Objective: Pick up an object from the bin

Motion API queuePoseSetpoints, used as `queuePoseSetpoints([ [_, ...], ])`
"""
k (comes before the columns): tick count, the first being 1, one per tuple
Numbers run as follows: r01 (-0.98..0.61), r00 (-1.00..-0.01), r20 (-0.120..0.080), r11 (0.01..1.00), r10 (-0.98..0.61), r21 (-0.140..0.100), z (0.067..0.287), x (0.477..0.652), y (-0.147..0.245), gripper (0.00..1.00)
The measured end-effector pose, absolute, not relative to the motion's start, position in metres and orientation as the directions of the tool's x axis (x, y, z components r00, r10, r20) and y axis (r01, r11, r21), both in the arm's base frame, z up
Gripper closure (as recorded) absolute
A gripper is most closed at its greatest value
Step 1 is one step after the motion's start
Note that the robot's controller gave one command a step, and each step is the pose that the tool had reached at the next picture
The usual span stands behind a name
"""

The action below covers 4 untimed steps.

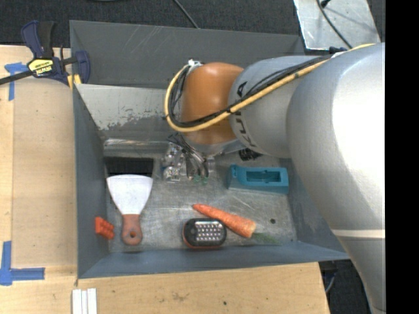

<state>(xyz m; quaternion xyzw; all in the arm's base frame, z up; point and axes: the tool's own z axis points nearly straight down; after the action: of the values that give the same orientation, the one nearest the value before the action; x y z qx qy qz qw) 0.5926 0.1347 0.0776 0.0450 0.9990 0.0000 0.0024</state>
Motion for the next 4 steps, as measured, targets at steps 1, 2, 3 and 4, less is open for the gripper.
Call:
queuePoseSetpoints([
  [1,0.131,-0.991,-0.007,0.991,0.131,-0.001,0.078,0.59,0.136,1.0],
  [2,0.164,-0.986,0.0,0.986,0.164,-0.001,0.085,0.584,0.134,1.0],
  [3,0.048,-0.999,-0.013,0.999,0.048,0.003,0.105,0.567,0.128,1.0],
  [4,-0.076,-0.997,0.007,0.997,-0.076,-0.001,0.132,0.557,0.127,1.0],
])
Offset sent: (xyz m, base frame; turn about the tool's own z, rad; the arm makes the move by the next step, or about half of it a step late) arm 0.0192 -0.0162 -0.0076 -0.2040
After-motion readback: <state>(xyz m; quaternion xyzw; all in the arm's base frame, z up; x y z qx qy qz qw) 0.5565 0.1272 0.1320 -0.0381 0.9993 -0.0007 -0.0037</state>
